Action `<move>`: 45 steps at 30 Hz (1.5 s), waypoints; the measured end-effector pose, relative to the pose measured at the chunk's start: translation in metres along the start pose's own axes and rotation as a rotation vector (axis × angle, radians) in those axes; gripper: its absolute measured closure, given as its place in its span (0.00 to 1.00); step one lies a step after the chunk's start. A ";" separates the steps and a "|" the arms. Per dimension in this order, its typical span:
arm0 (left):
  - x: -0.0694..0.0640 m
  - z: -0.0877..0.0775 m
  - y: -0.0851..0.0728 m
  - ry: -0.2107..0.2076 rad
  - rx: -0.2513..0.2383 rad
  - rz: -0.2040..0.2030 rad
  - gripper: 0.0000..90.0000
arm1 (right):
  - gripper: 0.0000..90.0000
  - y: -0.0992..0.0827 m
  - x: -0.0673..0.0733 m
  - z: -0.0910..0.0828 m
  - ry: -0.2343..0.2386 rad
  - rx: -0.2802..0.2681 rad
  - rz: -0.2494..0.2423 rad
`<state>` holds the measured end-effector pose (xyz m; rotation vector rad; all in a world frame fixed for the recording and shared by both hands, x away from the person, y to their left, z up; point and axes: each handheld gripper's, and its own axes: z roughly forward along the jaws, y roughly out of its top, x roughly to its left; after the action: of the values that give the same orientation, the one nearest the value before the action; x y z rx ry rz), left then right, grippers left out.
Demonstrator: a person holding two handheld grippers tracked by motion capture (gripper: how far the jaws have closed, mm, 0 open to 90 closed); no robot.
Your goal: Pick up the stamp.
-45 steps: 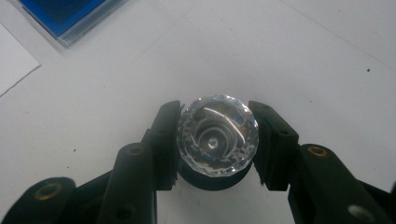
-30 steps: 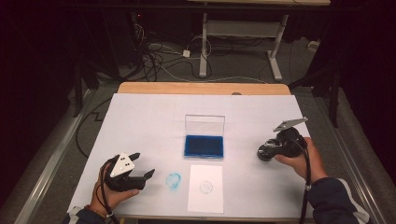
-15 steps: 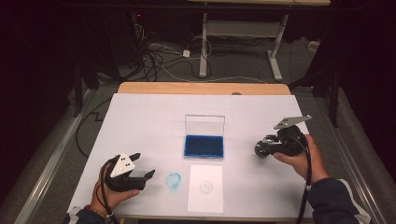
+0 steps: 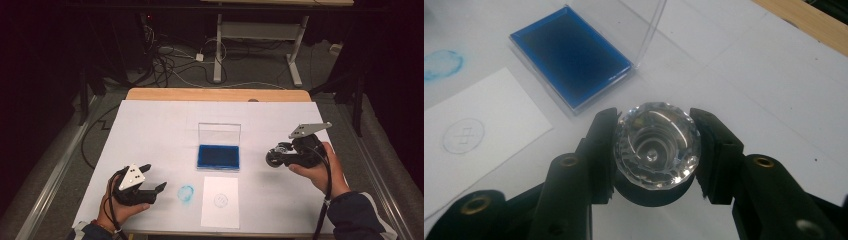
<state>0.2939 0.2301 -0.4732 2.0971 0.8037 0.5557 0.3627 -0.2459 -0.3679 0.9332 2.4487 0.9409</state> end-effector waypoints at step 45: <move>-0.015 0.009 0.013 -0.065 -0.009 0.048 0.24 | 0.64 0.010 0.067 0.014 0.145 -0.117 -0.107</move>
<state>0.2935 0.2084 -0.4698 2.1197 0.7145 0.5130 0.3269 -0.1874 -0.3771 0.7094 2.5024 1.1354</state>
